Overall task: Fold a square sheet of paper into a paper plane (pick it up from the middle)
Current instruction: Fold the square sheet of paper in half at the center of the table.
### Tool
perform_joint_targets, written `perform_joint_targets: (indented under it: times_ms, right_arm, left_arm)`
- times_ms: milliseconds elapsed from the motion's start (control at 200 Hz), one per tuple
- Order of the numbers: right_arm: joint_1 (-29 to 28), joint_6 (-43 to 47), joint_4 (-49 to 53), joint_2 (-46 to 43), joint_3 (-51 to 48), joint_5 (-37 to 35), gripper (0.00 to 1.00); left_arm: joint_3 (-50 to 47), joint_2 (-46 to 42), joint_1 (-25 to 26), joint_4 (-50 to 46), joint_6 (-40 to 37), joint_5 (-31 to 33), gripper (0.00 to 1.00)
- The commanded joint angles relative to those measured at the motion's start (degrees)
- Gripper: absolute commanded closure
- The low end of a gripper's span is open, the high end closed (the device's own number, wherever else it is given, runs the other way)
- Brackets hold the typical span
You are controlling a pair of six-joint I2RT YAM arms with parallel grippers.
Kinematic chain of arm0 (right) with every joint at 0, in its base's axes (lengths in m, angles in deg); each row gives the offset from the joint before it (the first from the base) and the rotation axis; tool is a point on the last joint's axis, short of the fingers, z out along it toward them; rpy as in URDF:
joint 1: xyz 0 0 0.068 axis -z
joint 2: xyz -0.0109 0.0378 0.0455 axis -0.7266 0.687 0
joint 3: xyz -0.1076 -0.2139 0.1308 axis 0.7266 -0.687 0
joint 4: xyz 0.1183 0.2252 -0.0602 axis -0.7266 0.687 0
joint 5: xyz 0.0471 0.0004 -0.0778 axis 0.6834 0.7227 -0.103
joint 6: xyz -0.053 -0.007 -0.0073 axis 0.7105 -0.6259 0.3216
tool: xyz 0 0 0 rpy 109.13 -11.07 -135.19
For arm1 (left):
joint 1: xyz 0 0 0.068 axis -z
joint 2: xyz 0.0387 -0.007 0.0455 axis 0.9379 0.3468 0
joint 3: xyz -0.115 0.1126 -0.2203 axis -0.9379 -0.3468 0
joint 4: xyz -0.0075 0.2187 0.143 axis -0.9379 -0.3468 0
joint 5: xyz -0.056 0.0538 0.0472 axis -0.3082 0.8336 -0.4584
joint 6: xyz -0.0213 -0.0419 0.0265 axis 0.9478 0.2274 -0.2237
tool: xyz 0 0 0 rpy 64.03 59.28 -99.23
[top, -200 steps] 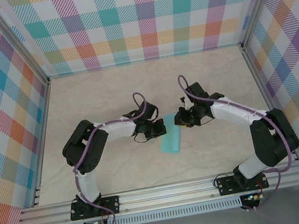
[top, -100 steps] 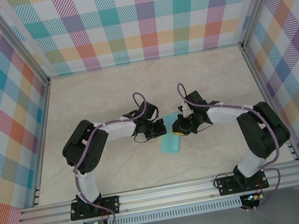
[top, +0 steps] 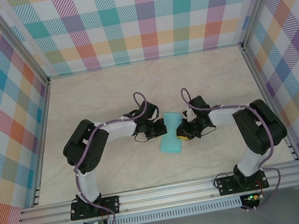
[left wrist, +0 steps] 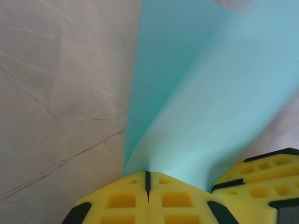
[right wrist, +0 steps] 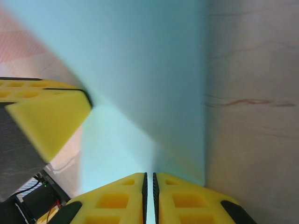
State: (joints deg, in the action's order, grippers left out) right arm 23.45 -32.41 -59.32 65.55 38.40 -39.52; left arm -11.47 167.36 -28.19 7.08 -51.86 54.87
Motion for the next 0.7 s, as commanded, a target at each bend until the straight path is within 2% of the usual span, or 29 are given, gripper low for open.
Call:
perform_joint_targets:
  times_ms: [0,235,550,695]
  right_arm:
    - [0.54,2.05,-2.18,1.4,-2.46,1.16,0.86]
    - [1.24,3.05,-4.32,1.93,-5.39,0.7,0.85]
    - [1.48,0.98,-4.29,-8.76,-5.46,6.95,0.81]
    - [1.36,0.19,-6.11,-9.61,-7.0,9.42,0.78]
  left_arm:
    - [-1.12,3.8,0.93,-4.5,-1.05,2.54,1.0]
    - [-1.36,4.03,0.93,-4.46,-0.87,2.63,1.0]
    - [-1.44,3.97,0.92,-4.44,-0.83,2.81,1.0]
    - [-1.42,3.98,0.97,-4.36,-0.84,2.82,1.0]
